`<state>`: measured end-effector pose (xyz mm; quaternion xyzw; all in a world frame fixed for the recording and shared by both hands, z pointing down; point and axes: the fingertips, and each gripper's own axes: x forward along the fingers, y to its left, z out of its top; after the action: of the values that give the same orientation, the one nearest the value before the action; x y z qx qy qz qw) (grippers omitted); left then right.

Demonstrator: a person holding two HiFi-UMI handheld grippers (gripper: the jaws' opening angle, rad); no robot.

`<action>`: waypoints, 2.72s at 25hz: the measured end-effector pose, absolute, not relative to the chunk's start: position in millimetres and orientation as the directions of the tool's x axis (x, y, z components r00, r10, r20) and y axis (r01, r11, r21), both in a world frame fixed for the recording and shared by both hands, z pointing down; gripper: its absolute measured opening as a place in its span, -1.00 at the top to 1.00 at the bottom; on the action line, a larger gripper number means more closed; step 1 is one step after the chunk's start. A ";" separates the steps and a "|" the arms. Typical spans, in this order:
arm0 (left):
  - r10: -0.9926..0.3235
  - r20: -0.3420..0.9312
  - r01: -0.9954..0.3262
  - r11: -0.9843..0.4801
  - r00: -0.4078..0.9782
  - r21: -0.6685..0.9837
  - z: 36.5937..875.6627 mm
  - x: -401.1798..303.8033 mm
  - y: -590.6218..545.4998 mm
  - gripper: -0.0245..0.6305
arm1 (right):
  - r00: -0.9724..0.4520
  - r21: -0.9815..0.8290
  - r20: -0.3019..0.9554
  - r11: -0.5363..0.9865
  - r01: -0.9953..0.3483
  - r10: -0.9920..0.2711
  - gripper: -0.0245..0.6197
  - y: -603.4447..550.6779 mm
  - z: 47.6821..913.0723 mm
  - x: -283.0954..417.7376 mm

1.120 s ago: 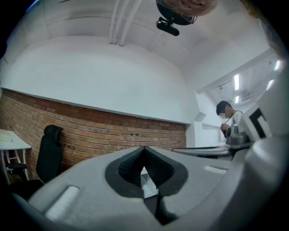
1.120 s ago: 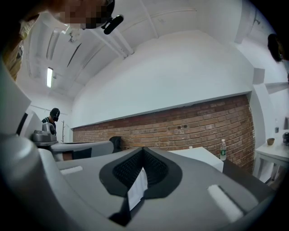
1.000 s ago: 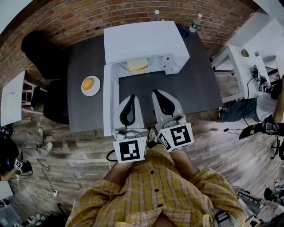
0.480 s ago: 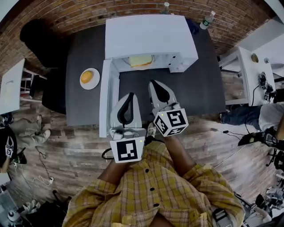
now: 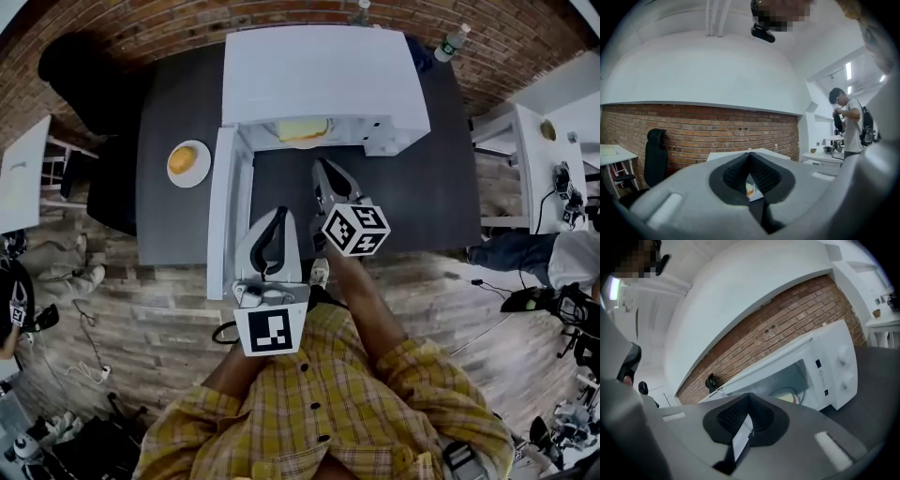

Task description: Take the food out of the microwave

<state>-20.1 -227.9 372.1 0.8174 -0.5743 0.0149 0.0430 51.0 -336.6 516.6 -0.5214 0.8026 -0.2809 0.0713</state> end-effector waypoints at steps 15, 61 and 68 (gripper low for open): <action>-0.939 0.101 -0.945 -0.323 0.327 0.058 387.7 -15.2 -233.4 0.92 | -0.452 -0.850 0.249 0.030 -0.525 -0.857 0.93 -372.0 619.3 68.2; -0.920 0.199 -0.938 -0.314 0.338 0.144 437.8 -23.7 -240.8 0.92 | -0.316 -0.978 0.179 -0.202 0.041 -0.932 0.87 -435.1 696.7 61.8; -0.915 0.197 -0.933 -0.329 0.353 0.144 437.9 -19.4 -239.5 0.92 | -0.325 -0.983 0.175 -0.183 -0.004 -0.930 0.89 -433.2 694.5 63.5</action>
<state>-19.4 -239.5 437.9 0.8141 -0.5675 0.0400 0.1162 63.5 -433.2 694.5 -0.4480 0.5209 -0.6253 0.3701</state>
